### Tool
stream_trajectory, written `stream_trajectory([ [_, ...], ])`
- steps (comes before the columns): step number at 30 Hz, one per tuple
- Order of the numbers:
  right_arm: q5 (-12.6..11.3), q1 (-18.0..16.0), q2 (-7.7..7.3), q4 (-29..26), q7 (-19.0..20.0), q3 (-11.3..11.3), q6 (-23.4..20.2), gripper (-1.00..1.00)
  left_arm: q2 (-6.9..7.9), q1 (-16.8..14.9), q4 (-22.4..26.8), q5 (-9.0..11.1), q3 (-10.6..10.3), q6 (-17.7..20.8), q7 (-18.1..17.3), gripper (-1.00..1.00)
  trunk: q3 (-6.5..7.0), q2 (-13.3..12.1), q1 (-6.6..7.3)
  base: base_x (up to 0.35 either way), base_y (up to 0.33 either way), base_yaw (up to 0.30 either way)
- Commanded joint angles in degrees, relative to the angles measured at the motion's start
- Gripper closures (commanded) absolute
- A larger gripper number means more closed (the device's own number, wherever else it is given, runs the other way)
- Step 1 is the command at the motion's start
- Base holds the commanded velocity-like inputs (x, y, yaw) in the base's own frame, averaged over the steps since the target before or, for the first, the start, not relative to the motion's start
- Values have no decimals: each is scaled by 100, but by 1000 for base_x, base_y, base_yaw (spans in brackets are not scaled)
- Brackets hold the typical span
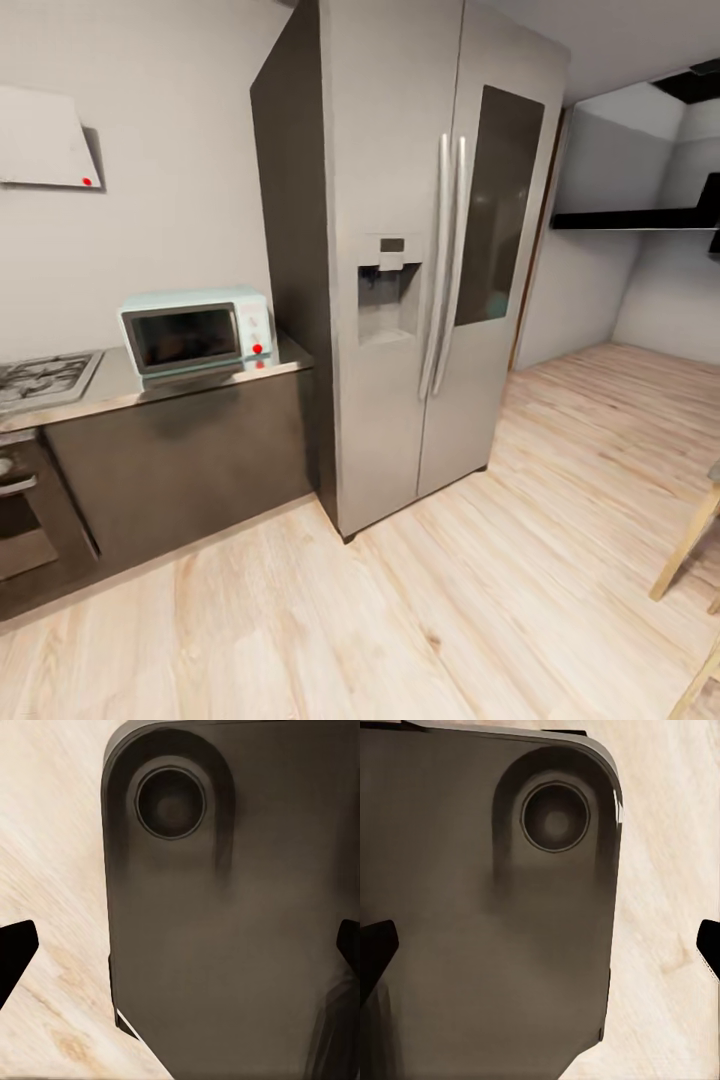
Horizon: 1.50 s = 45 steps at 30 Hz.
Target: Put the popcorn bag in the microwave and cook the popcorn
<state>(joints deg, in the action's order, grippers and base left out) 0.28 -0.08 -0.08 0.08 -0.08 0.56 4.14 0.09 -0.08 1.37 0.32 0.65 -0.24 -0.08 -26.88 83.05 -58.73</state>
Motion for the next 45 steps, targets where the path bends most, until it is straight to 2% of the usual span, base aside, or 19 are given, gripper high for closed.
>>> stream_trajectory([
  [1, 1, -1, -1, 1, -1, 5, 17, -100, 0, -1, 4, 3, 6, -3, -1, -100, -5, 3, 0, 0, 0, 277],
  [45, 2, -1, -1, 1, -1, 5, 17, -100, 0, -1, 4, 3, 3, -3, -1, -100, -5, 3, 0, 0, 0, 277],
])
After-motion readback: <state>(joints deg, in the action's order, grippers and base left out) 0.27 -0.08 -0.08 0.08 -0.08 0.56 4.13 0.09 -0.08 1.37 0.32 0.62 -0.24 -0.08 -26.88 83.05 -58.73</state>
